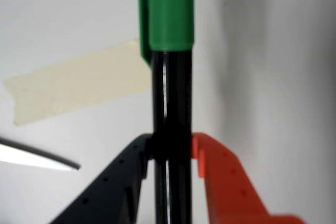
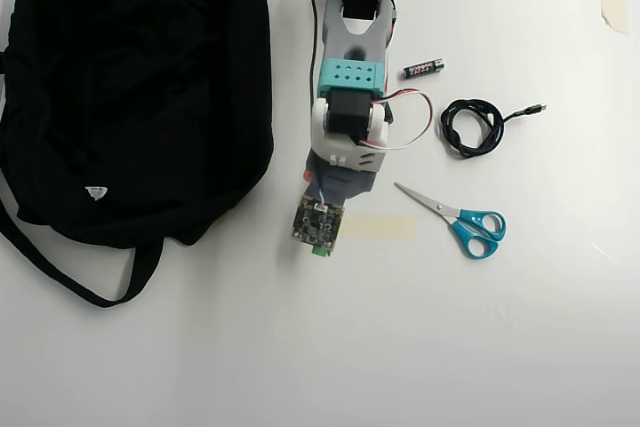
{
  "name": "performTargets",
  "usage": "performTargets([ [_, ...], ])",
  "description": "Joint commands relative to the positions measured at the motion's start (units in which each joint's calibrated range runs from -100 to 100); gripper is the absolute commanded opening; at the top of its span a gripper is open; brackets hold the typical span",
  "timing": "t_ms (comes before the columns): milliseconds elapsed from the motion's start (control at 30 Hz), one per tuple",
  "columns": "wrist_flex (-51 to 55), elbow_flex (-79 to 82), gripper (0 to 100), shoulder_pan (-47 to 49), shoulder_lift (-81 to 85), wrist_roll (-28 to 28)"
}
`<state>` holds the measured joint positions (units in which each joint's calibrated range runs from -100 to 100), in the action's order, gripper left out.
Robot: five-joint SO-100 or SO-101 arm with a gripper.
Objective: Put the green marker into the black bag
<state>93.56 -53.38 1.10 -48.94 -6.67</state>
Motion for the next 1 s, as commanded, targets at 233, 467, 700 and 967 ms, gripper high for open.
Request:
performTargets([
  [233, 0.2, -8.6, 2, 2.9, 1.6, 7.4],
  [467, 2.4, -8.8, 2, 3.0, 1.4, 7.8],
  [700, 3.4, -8.8, 2, 2.6, 1.4, 7.8],
  [967, 4.2, -9.1, 2, 2.3, 1.4, 7.8],
])
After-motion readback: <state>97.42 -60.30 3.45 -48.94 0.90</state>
